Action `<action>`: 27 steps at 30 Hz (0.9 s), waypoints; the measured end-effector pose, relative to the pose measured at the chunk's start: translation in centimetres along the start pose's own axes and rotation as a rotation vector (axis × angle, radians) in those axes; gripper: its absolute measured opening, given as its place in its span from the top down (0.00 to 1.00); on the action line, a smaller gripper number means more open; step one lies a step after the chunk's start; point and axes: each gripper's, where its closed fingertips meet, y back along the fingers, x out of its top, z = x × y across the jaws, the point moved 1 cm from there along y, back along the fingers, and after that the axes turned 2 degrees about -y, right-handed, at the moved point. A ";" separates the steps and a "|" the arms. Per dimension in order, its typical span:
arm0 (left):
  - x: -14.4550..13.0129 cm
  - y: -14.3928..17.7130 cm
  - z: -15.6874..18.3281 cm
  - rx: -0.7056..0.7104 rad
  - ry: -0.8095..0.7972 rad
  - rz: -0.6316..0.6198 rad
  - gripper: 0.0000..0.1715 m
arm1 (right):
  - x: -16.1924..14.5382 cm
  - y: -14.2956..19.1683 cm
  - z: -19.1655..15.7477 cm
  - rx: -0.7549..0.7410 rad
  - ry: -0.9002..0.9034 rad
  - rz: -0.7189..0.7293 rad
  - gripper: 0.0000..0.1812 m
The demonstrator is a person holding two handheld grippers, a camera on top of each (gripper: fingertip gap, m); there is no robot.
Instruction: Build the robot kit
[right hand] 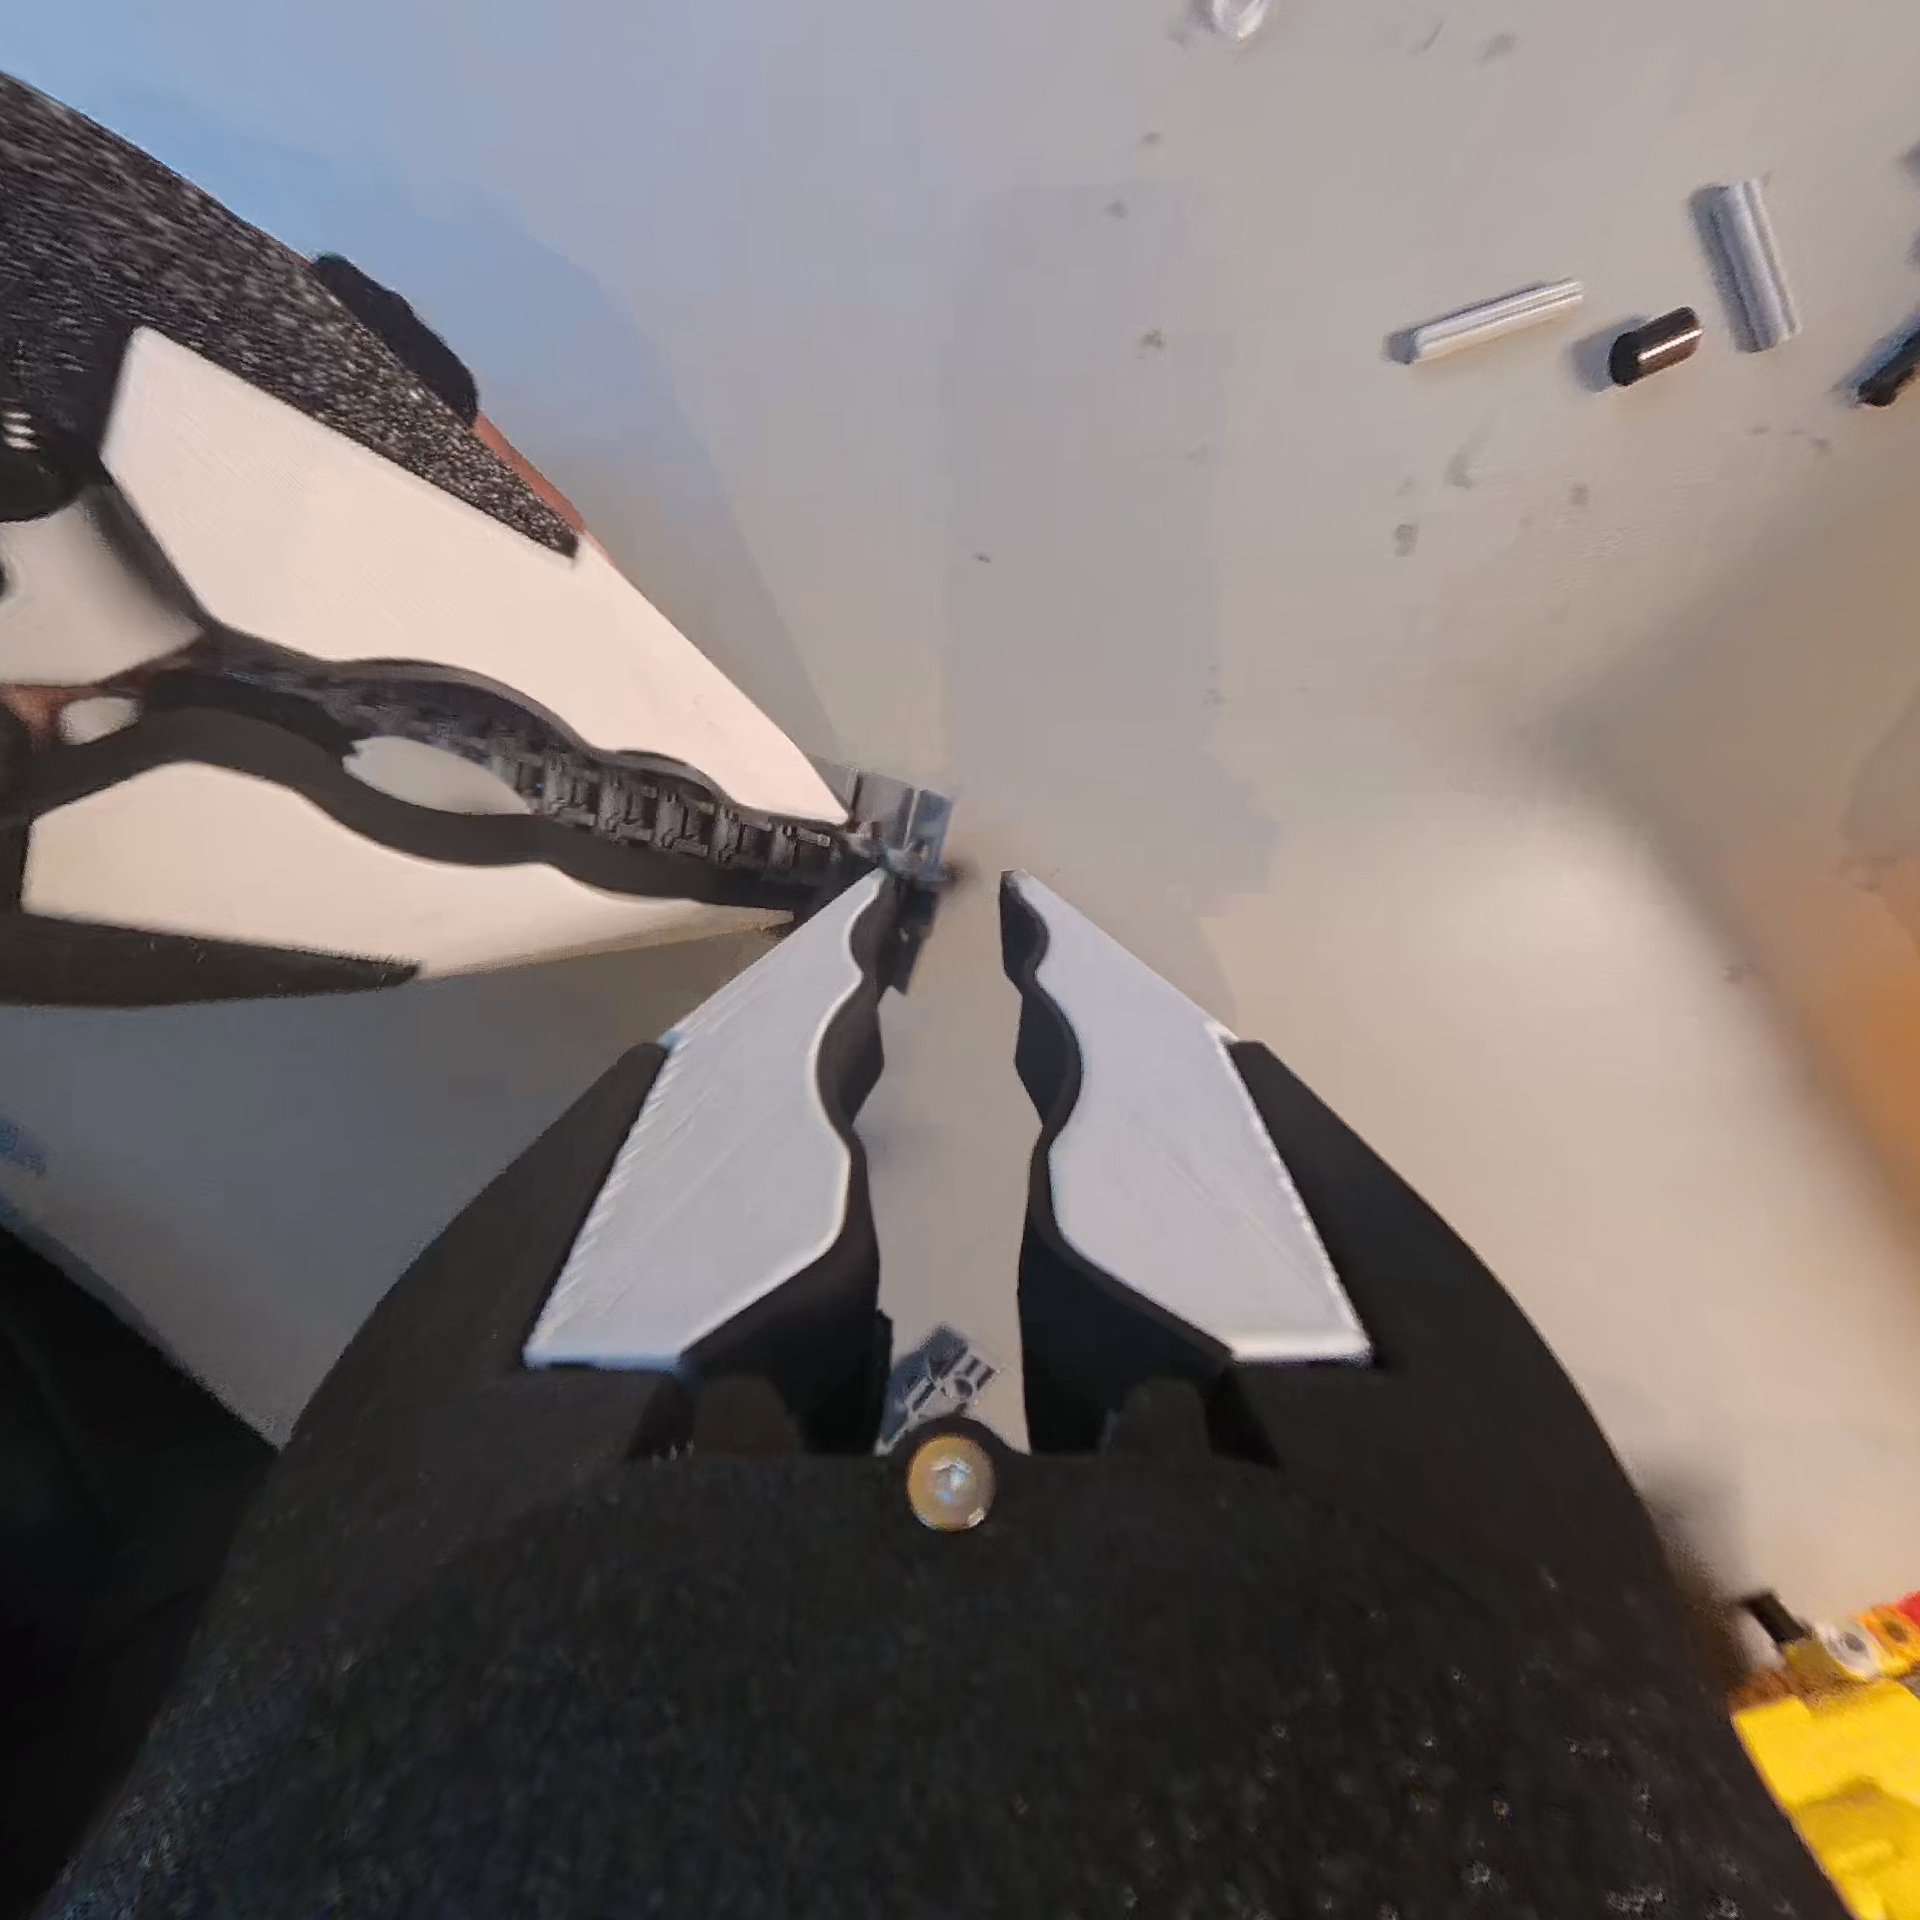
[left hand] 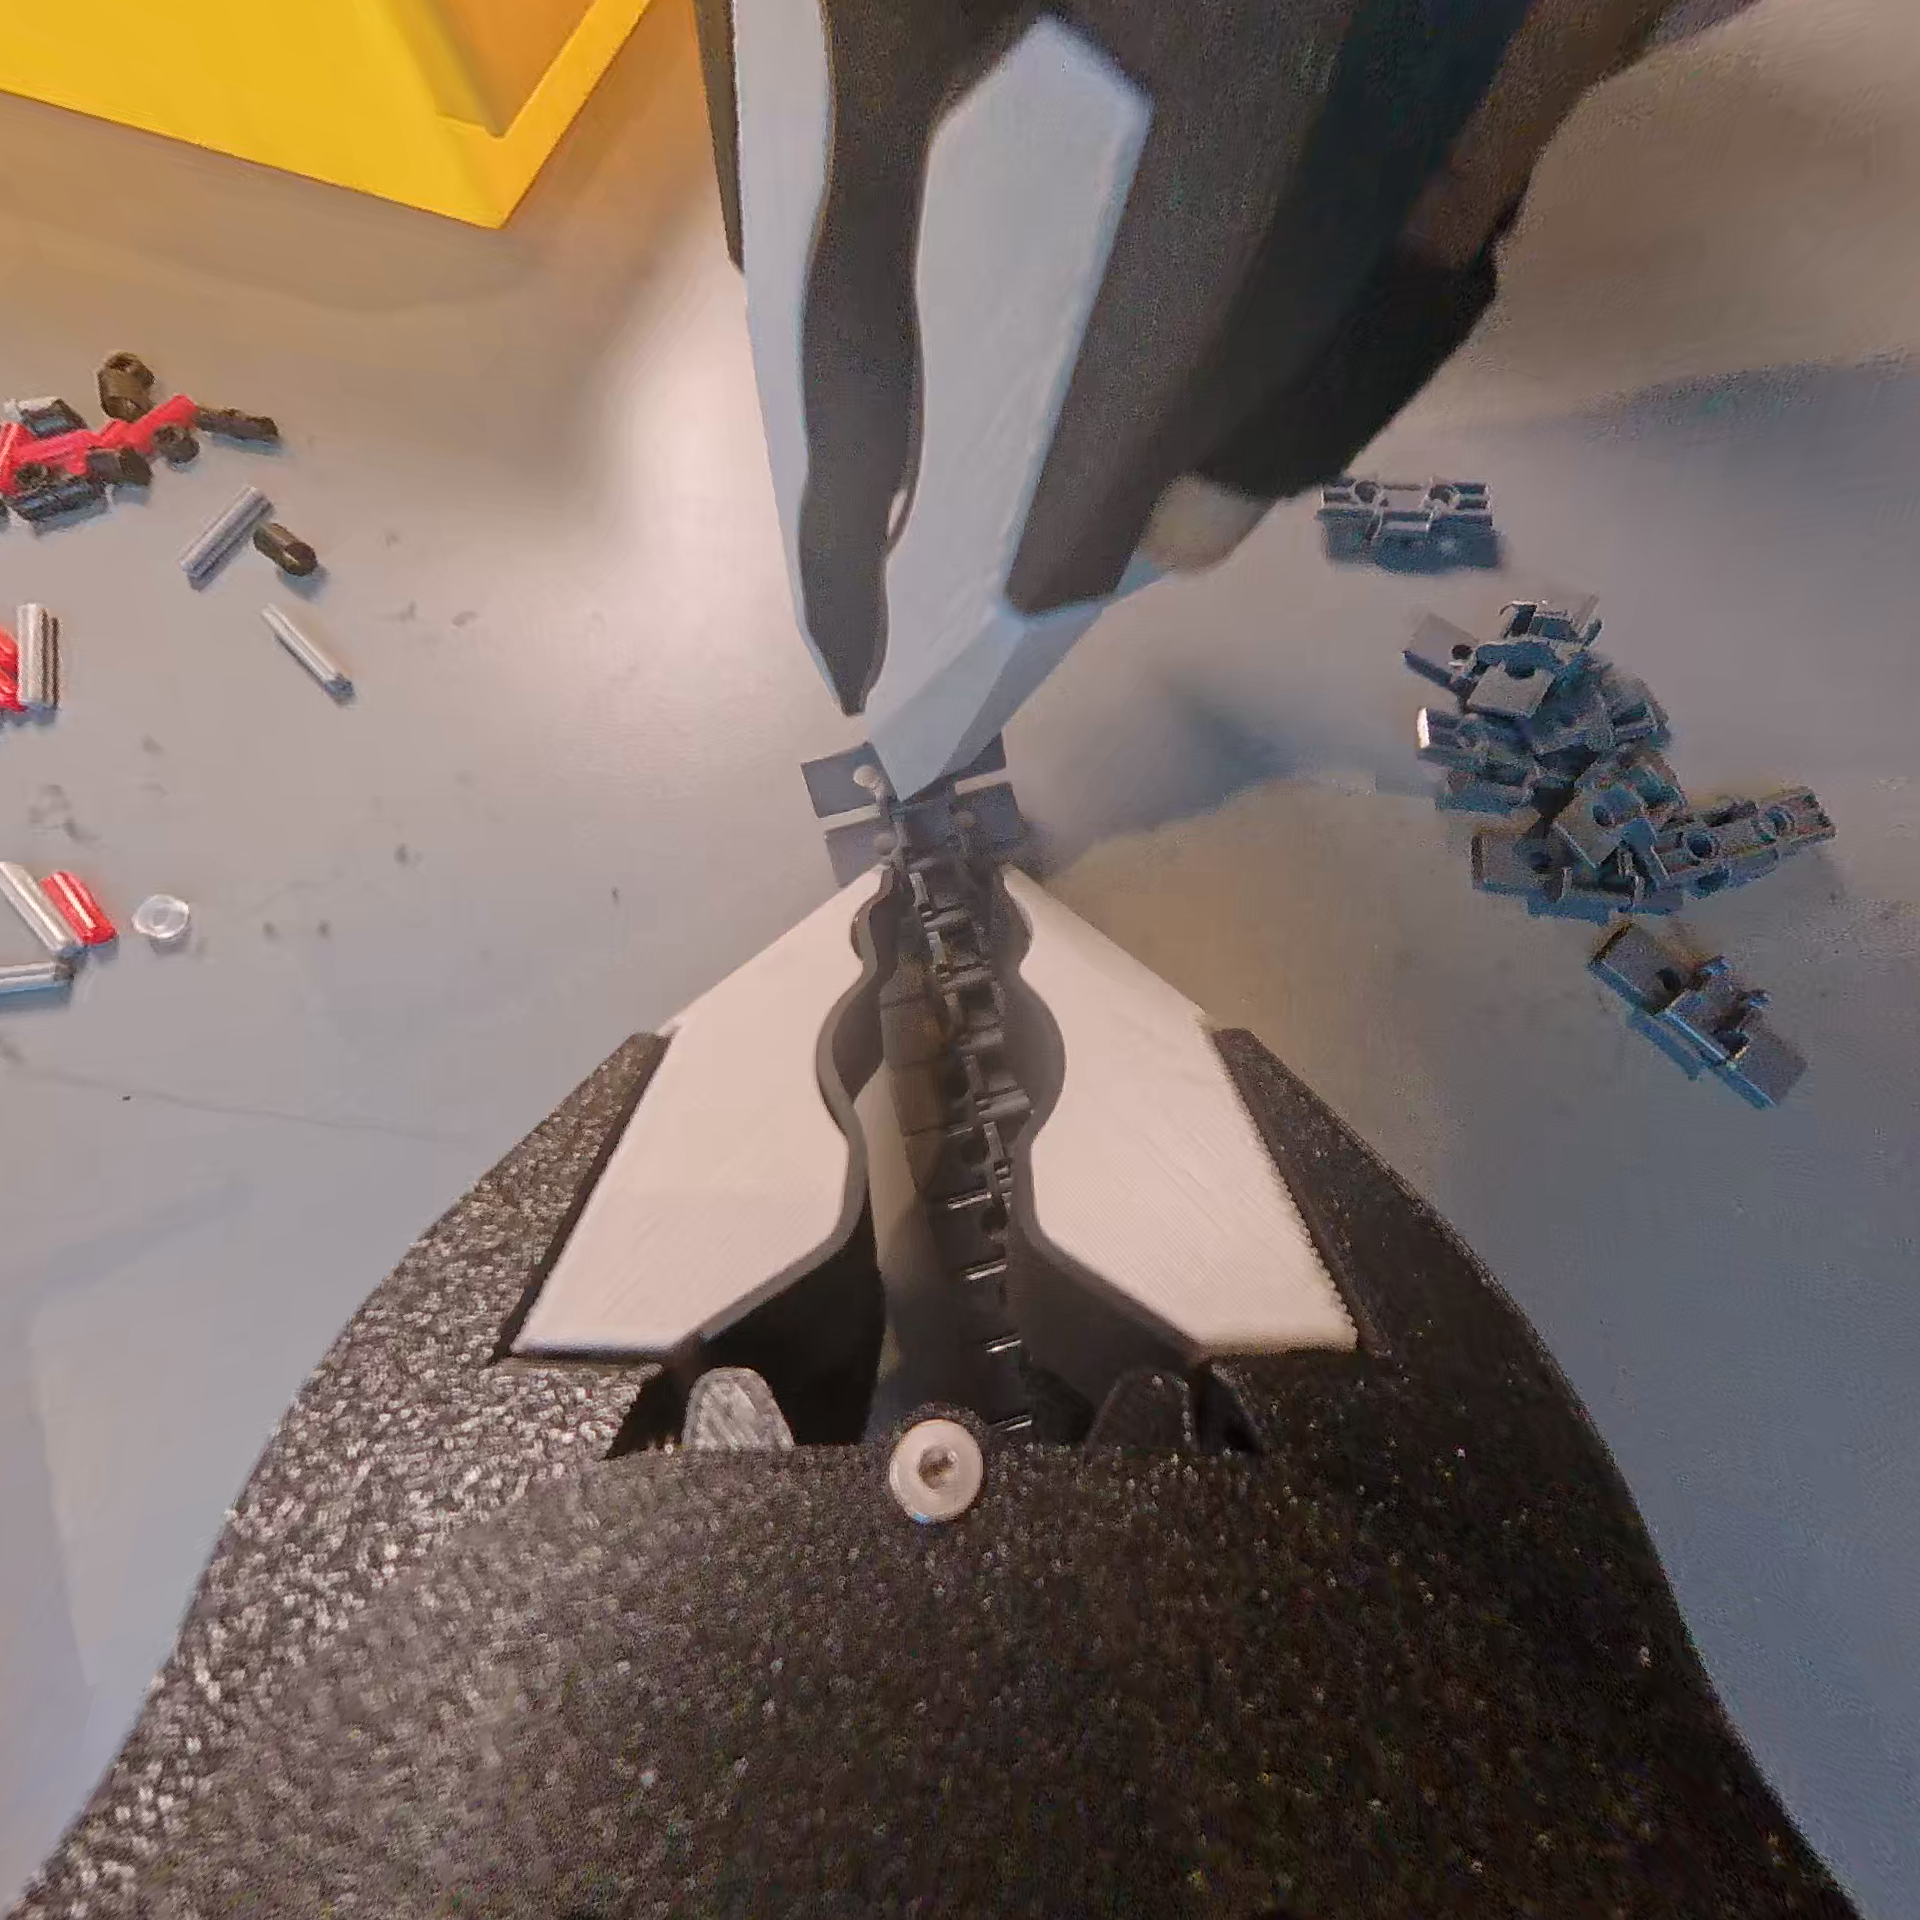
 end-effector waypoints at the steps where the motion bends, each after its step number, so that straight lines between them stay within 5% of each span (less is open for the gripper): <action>1: 0.0 0.1 0.1 -0.006 -0.007 0.007 0.92 | 0.1 0.5 -0.2 0.054 -0.025 0.042 0.86; 7: -0.2 0.2 0.6 -0.040 -0.028 -0.002 0.92 | -0.4 5.3 0.9 0.111 -0.119 0.307 0.85; 11: -0.4 0.4 0.9 -0.072 -0.071 -0.003 0.92 | -3.5 6.7 0.8 0.076 -0.074 0.328 0.85; 15: -0.5 0.5 1.1 -0.116 -0.094 0.009 0.91 | -5.7 6.1 -0.4 0.003 0.073 0.374 0.90; 20: -0.6 0.7 1.3 -0.139 -0.126 0.014 0.89 | -2.5 4.3 -3.4 -0.007 0.261 0.534 0.95; 27: -1.0 1.1 1.2 -0.130 -0.145 0.013 0.88 | -1.7 -0.1 -2.1 0.018 0.220 0.386 0.99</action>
